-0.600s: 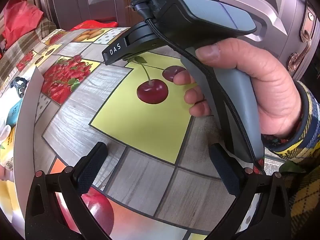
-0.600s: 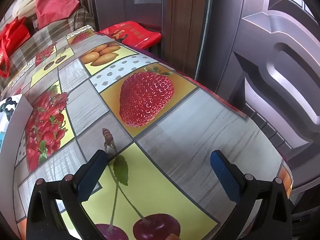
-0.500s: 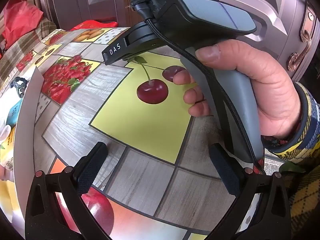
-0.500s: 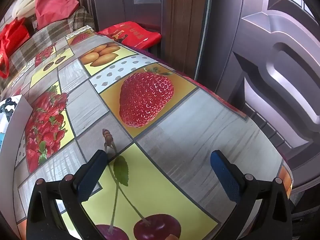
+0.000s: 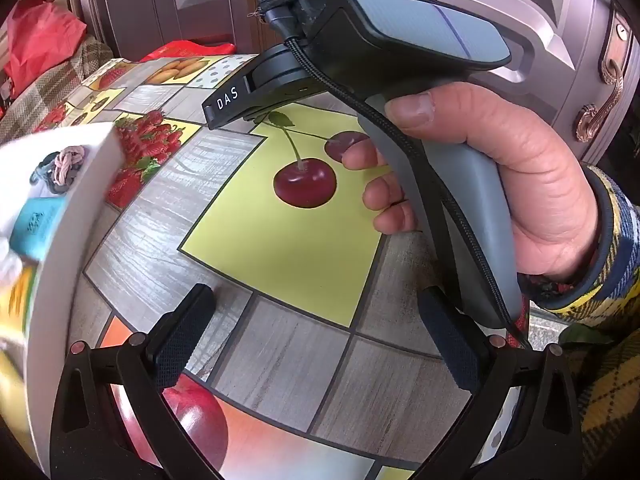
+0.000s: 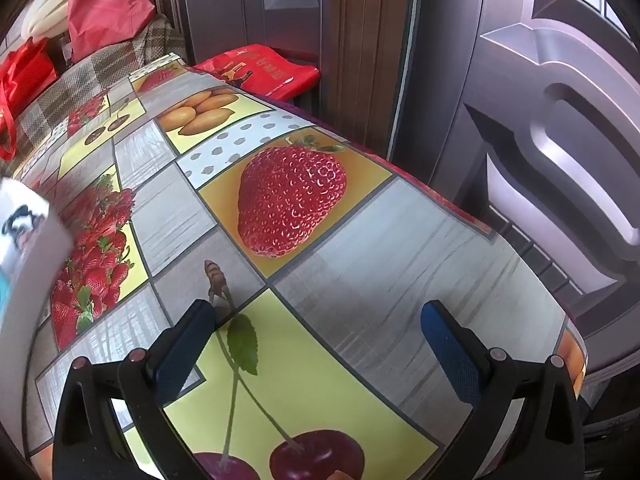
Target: Organize soft objects
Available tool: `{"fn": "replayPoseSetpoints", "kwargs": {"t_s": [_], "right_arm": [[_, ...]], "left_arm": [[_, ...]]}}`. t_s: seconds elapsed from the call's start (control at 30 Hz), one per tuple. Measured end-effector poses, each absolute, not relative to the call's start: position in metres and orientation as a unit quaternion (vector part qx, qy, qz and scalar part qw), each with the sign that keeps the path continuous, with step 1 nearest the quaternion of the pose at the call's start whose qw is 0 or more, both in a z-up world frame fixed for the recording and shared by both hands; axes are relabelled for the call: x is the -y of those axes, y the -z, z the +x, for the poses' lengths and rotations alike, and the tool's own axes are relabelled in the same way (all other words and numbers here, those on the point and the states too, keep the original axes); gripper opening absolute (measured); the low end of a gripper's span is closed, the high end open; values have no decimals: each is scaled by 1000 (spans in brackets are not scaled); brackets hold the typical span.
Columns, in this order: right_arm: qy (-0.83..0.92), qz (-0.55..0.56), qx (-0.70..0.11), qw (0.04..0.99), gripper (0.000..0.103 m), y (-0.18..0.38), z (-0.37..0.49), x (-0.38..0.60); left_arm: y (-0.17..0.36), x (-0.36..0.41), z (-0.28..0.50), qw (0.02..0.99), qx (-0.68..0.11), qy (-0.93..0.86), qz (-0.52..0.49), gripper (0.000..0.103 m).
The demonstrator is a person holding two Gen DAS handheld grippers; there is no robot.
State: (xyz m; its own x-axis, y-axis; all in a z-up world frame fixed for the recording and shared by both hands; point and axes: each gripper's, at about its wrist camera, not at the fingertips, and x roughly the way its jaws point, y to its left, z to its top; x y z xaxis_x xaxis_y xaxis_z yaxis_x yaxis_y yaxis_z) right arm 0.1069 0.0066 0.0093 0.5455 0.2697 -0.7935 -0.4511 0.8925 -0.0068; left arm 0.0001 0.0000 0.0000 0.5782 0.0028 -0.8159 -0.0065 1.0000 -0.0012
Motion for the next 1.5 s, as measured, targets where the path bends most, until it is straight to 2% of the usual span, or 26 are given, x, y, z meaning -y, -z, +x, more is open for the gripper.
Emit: {"fn": "replayPoseSetpoints", "kwargs": {"t_s": [1.5], "right_arm": [[-266, -128, -410, 863, 103, -8, 113, -26]], "left_arm": [[1, 1, 3, 888, -460, -4, 0, 103]]}}
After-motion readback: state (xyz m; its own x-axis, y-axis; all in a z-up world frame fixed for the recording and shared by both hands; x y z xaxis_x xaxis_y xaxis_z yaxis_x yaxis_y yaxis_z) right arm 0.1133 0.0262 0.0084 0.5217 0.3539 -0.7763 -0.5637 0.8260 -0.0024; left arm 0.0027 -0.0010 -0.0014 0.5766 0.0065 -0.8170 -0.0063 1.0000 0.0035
